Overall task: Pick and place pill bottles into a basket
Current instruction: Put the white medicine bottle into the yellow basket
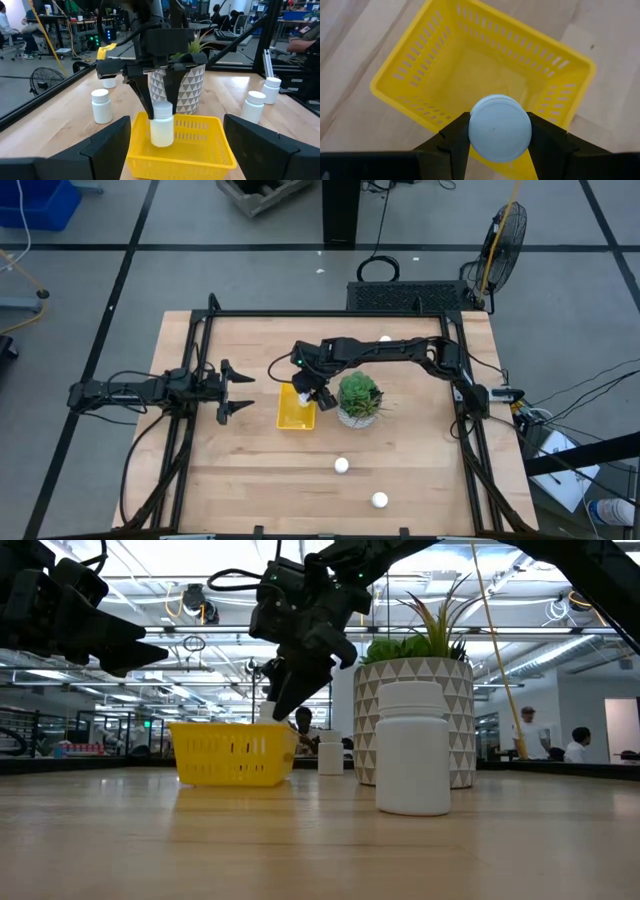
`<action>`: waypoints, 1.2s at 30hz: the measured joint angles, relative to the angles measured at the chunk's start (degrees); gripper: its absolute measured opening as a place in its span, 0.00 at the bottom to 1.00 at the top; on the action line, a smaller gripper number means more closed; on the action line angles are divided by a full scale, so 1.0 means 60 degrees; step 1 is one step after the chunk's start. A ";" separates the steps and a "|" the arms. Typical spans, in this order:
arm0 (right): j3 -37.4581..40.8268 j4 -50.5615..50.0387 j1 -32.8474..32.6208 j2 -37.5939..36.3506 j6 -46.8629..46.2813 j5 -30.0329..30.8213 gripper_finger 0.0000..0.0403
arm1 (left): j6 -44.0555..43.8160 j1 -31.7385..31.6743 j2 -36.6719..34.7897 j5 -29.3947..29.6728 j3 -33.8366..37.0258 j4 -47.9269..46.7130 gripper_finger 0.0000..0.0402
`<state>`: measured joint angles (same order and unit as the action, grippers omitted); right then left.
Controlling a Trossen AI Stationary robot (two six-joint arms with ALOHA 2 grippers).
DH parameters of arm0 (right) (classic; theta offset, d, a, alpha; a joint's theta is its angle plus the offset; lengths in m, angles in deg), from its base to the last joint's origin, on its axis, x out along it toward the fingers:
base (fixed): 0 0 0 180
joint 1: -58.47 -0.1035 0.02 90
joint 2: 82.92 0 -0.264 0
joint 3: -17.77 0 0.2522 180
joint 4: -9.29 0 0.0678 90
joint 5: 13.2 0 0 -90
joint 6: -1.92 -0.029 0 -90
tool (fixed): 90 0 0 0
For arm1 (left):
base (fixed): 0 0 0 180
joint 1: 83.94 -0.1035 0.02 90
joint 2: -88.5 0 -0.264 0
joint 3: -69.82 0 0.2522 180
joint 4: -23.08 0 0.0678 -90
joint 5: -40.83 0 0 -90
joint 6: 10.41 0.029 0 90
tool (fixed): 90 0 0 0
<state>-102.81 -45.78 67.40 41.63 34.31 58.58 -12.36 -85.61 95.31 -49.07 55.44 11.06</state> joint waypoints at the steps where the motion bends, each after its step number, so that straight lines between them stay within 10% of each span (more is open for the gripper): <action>1: 0.0000 -0.0001 -0.0002 0.0000 -0.0013 0.0000 0.40 | 0.0000 -0.0003 -0.0004 0.0000 -0.0002 0.0001 0.81; 36: 0.0004 0.0148 0.0015 0.0266 -0.0063 0.0036 0.51 | 0.0000 -0.0004 -0.0004 0.0000 -0.0001 0.0000 0.81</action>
<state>-102.79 -44.89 67.48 43.22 33.93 58.80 -12.36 -85.63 95.29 -49.07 55.43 11.06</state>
